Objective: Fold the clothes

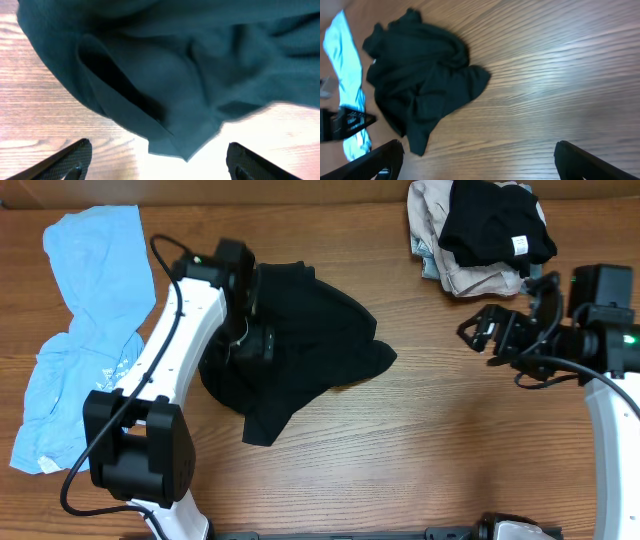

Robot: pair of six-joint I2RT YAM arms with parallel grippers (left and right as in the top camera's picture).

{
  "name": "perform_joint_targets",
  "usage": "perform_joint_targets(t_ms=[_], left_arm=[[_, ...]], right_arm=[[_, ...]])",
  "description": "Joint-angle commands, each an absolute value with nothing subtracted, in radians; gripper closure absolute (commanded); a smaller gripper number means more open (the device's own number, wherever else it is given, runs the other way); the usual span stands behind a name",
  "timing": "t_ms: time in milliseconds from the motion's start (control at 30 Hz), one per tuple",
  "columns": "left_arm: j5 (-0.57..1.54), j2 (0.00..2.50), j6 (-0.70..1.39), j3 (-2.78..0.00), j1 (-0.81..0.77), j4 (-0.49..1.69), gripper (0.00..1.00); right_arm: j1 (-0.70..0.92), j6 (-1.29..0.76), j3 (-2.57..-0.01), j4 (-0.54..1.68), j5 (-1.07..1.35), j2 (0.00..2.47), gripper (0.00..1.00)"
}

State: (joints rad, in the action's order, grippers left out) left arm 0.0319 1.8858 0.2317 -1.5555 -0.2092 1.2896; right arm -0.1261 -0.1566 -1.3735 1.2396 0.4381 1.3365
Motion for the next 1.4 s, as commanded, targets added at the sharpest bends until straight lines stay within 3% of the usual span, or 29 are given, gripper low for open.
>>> perform_joint_targets(t_ms=[0,267,467,700,833,1033,1367], left_arm=[[-0.019,1.884,0.290,-1.487,-0.194,1.239,0.13],[0.001,1.884,0.231,-1.473,-0.152,1.170,0.18],[0.003,1.884,0.242,-1.398,-0.248,1.150,0.20],[0.082,1.884,0.331,-1.202,-0.356,0.977,0.28],[0.073,1.884,0.356,-1.137,-0.358,0.915,0.34],[-0.168,1.884,0.381,-1.102,-0.243,0.891,0.01],[-0.267,1.883,0.213,-1.182,0.069,0.912,0.00]], right_arm=[[-0.073,-0.152,-1.345,1.219,0.439,1.342,0.00],[0.030,-0.192,-1.287,1.137,0.438,1.368,0.00],[0.039,-0.241,-1.263,1.081,0.411,1.407,0.03],[0.039,-0.241,-1.263,1.071,0.408,1.426,0.12],[0.039,-0.241,-1.263,1.074,0.408,1.426,0.12],[0.039,-0.241,-1.263,1.083,0.408,1.427,0.12],[0.039,-0.241,-1.263,1.081,0.408,1.427,0.11]])
